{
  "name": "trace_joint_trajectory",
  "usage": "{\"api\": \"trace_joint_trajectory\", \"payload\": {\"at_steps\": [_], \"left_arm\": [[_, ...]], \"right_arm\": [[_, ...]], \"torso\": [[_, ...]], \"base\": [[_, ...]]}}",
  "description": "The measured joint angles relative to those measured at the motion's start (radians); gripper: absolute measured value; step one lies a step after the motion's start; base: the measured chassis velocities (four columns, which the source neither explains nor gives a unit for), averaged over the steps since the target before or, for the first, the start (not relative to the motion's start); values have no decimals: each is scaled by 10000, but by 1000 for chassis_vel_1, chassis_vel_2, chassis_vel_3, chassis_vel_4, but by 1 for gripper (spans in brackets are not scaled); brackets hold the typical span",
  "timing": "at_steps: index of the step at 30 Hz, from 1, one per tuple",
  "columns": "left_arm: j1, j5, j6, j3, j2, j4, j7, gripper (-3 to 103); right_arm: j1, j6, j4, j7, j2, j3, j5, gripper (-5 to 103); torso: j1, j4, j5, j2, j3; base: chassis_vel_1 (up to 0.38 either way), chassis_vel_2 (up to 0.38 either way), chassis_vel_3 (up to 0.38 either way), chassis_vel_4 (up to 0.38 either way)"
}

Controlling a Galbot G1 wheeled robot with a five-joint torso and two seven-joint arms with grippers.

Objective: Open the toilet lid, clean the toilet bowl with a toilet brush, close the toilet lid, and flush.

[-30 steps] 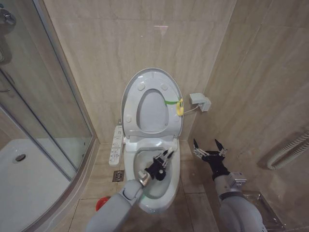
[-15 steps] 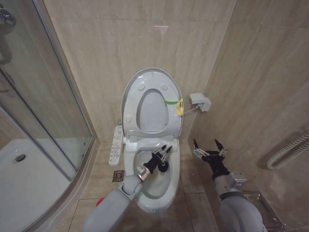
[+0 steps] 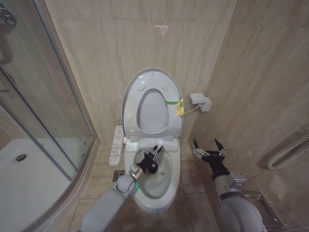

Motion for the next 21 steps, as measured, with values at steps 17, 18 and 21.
{"api": "trace_joint_trajectory", "payload": {"at_steps": [17, 18, 21], "left_arm": [[-34, -285, -206, 259, -159, 941, 80, 20], [-95, -262, -212, 204, -124, 944, 94, 20], [-158, -202, -198, 200, -51, 670, 87, 20]], "right_arm": [[0, 0, 0, 0, 0, 0, 0, 100], [0, 0, 0, 0, 0, 0, 0, 100], [0, 0, 0, 0, 0, 0, 0, 100]], "torso": [[0, 4, 2, 0, 0], [0, 4, 1, -1, 1], [1, 4, 3, -1, 0]], "base": [[0, 0, 0, 0], [0, 0, 0, 0], [0, 0, 0, 0]]}}
